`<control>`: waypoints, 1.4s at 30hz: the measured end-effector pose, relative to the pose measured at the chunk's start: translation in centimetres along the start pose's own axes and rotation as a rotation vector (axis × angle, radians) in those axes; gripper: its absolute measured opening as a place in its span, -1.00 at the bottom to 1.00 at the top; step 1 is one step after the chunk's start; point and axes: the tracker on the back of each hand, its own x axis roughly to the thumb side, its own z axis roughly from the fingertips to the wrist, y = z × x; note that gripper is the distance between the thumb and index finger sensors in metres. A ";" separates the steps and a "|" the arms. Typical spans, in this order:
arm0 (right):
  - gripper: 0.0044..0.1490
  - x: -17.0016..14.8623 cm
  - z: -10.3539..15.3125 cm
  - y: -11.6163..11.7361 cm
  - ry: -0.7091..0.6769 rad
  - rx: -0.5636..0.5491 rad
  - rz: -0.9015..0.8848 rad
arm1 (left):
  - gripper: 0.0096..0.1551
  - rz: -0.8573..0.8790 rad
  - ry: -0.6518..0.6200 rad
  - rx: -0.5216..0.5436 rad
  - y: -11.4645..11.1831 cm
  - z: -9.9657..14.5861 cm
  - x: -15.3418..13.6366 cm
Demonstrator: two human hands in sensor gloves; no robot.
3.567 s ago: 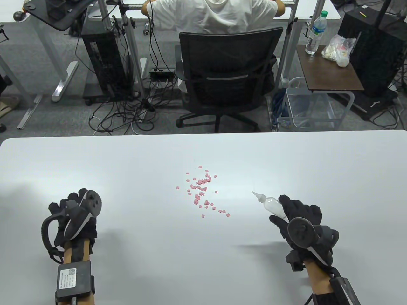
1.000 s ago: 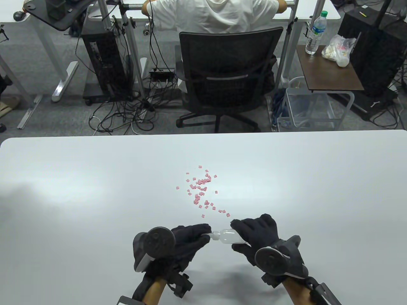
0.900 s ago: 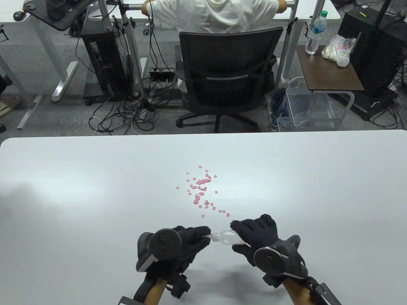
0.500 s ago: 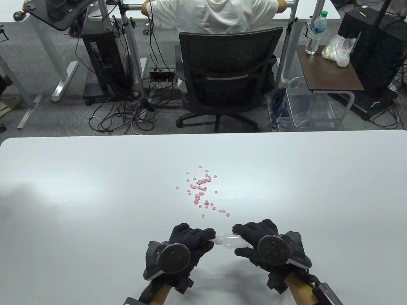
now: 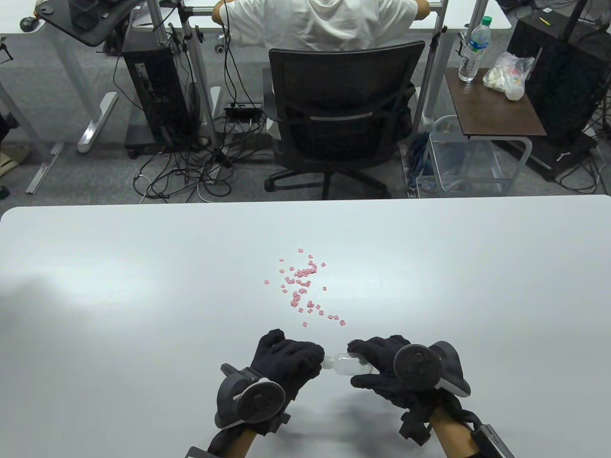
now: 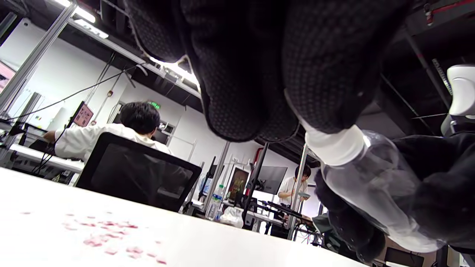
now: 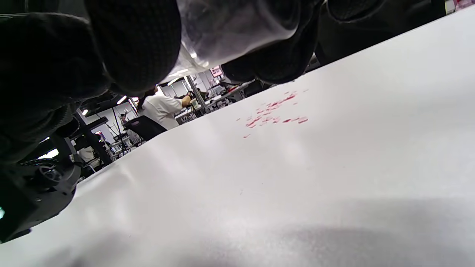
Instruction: Squeeze empty conical bottle to blow paper scraps with air puff
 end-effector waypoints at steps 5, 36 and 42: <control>-0.13 0.5 0.1 -0.1 -0.029 -0.038 0.071 | -0.49 -0.153 0.007 -0.167 -0.8 -0.3 0.6; -0.13 2.6 0.5 0.7 -0.141 -0.244 0.363 | -0.45 -0.188 -0.041 -0.159 -0.3 -0.3 0.1; -0.15 2.8 -0.3 1.2 -0.063 -0.125 0.305 | -0.49 -0.407 -0.155 -0.023 0.6 0.2 1.1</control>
